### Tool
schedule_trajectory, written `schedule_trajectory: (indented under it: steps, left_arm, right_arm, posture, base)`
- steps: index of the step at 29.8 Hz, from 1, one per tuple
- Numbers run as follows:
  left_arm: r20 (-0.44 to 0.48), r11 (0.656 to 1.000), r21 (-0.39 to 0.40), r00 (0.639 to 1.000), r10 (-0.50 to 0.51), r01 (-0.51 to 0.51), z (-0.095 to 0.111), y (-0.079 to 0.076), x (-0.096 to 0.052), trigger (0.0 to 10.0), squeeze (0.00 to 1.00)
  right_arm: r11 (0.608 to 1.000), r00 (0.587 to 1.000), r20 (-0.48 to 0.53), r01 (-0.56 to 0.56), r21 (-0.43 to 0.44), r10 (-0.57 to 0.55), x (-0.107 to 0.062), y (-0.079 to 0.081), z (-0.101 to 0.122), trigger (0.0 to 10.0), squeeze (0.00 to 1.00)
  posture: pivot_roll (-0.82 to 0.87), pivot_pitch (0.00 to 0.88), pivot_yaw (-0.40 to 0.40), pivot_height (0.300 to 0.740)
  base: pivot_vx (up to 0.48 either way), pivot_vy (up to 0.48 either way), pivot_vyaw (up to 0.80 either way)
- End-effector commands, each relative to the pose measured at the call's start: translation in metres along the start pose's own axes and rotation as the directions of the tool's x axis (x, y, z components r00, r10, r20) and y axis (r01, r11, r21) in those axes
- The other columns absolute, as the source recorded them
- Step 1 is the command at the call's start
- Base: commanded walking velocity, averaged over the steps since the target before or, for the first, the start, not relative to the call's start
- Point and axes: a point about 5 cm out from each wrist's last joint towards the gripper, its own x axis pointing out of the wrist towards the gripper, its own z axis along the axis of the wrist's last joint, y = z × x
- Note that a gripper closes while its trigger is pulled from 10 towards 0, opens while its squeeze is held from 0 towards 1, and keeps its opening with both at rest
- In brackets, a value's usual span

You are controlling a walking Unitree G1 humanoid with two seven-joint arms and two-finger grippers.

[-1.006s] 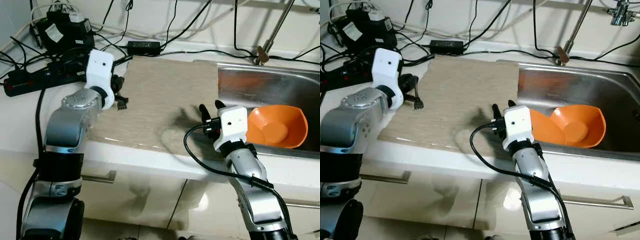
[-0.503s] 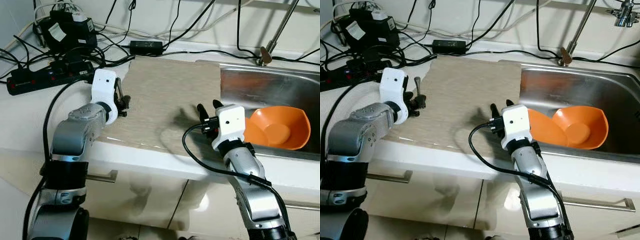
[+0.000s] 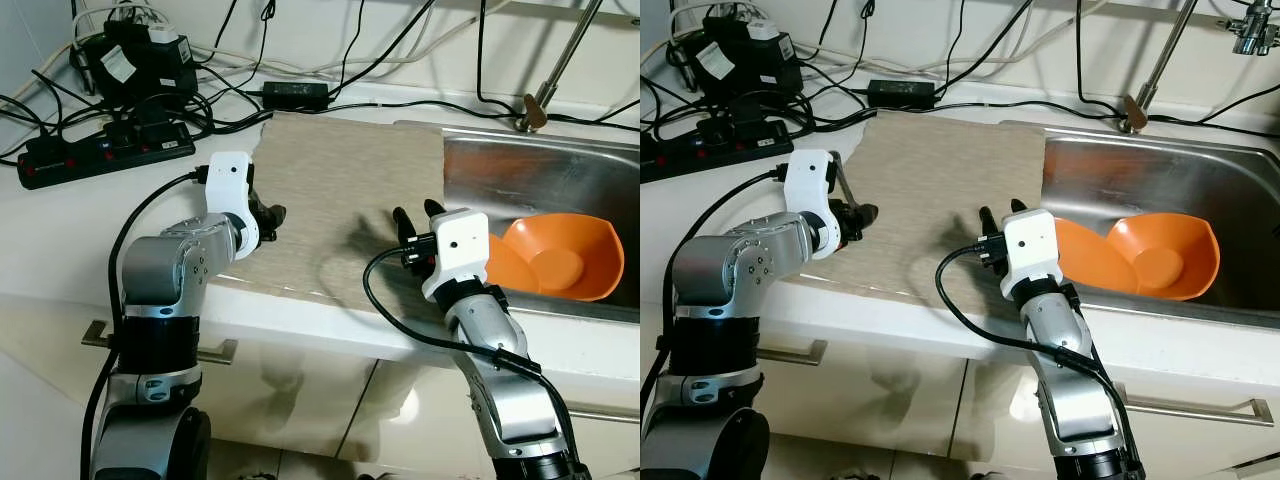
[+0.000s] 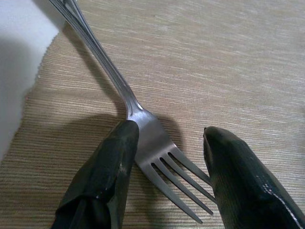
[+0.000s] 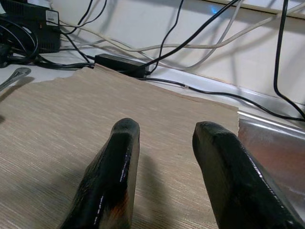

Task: Kitchen organization

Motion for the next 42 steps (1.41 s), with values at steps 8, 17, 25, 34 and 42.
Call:
schedule_trajectory:
  steps: [8, 17, 25, 34, 42]
  left_arm:
    - [-0.057, 0.99, 0.126, 0.996, 0.076, -0.068, -0.017, 0.011, 0.001, 10.0, 0.0]
    - [-0.034, 0.957, 0.282, 0.996, 0.081, -0.068, -0.023, 0.013, 0.005, 4.0, 0.0]
    - [0.102, 0.938, 0.342, 0.995, 0.016, -0.051, -0.01, 0.005, 0.006, 0.0, 0.0]
    - [0.211, 0.943, 0.331, 0.97, -0.119, 0.044, -0.009, -0.009, 0.005, 0.0, 0.0]
    - [0.245, 0.919, 0.36, 0.934, -0.261, 0.163, -0.009, -0.031, -0.001, 0.0, 0.0]
  right_arm:
    - [1.0, 1.0, 0.006, -0.007, -0.002, 0.007, 0.002, 0.0, 0.001, 10.0, 0.0]
    - [1.0, 1.0, 0.002, -0.007, -0.007, 0.007, 0.001, -0.002, 0.0, 10.0, 0.0]
    - [1.0, 1.0, -0.001, -0.003, -0.011, 0.003, 0.0, -0.004, 0.0, 10.0, 0.0]
    - [1.0, 1.0, -0.006, -0.006, -0.011, 0.006, -0.001, -0.004, -0.001, 10.0, 0.0]
    - [1.0, 1.0, -0.007, -0.01, -0.01, 0.01, -0.001, -0.003, -0.001, 10.0, 0.0]
  posture:
    - [0.0, 0.0, -0.024, 0.732]
    - [-0.01, 0.0, -0.035, 0.732]
    - [-0.01, 0.003, -0.038, 0.732]
    - [-0.01, 0.012, -0.045, 0.732]
    - [-0.01, 0.016, -0.05, 0.732]
  base:
    - [0.0, 0.0, 0.0]
    - [0.0, 0.0, 0.0]
    - [0.0, 0.0, 0.0]
    - [0.0, 0.0, 0.0]
    - [0.0, 0.0, 0.0]
